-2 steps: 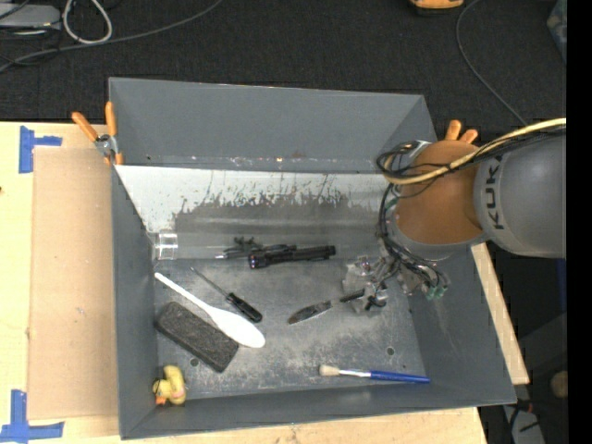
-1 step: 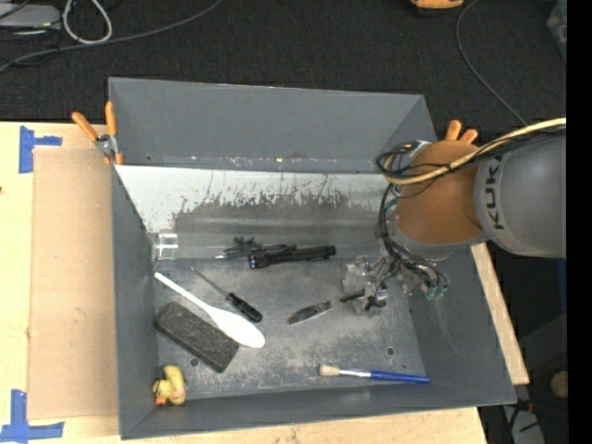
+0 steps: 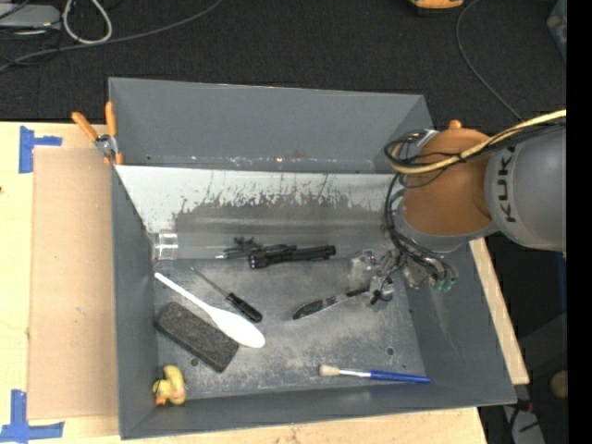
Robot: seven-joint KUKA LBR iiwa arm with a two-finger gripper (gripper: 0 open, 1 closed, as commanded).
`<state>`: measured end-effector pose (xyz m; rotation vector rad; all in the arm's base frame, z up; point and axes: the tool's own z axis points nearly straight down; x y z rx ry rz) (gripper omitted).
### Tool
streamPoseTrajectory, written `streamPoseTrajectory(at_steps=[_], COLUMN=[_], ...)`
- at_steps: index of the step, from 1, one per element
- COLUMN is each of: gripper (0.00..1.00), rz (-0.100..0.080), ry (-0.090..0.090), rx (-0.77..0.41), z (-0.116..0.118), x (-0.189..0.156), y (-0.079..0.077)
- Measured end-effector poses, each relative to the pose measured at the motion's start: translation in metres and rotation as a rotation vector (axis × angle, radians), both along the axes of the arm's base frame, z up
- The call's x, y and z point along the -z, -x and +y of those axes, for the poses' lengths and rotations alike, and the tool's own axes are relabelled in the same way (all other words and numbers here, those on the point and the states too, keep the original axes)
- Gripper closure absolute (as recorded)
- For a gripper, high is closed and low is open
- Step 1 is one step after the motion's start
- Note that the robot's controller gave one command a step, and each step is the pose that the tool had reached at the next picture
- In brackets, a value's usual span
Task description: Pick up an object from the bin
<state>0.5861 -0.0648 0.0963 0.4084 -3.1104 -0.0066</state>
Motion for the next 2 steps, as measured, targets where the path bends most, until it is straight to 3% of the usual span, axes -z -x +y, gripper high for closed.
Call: streamPoseTrajectory(at_steps=[2], gripper=[1.00], rz=[-0.003], ry=[0.000], rx=[-0.001], z=[0.001], x=[-0.035], y=[-0.001])
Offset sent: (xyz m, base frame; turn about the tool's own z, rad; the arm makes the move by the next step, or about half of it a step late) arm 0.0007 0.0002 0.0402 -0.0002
